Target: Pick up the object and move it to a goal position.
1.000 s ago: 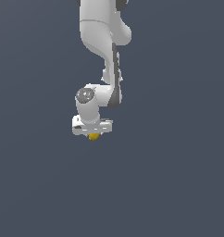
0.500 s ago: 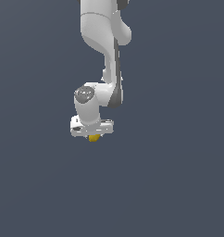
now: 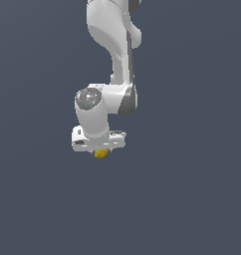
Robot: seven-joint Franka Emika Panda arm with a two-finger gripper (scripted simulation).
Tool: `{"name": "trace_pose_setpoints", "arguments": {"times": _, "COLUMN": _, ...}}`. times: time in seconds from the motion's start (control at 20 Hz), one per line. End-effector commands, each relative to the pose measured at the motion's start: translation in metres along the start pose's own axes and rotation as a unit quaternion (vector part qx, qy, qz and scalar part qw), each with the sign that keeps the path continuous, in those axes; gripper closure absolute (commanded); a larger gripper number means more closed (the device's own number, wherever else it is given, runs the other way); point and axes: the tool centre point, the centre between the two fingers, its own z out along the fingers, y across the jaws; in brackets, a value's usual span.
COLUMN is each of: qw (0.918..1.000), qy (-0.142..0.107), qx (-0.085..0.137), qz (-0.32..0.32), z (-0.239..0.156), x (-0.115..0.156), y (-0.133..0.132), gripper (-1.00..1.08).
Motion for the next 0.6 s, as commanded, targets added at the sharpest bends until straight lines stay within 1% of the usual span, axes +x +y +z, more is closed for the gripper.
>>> {"name": "trace_pose_setpoints", "arguments": {"times": 0.0, "qw": 1.0000, "qy": 0.000, "qx": 0.000, "qz": 0.000, "z": -0.016, "x": 0.015, "y": -0.002, "gripper": 1.08}}
{"name": "trace_pose_setpoints", "arguments": {"times": 0.55, "qw": 1.0000, "qy": 0.000, "qx": 0.000, "qz": 0.000, "z": -0.068, "x": 0.069, "y": -0.006, "gripper": 1.08}}
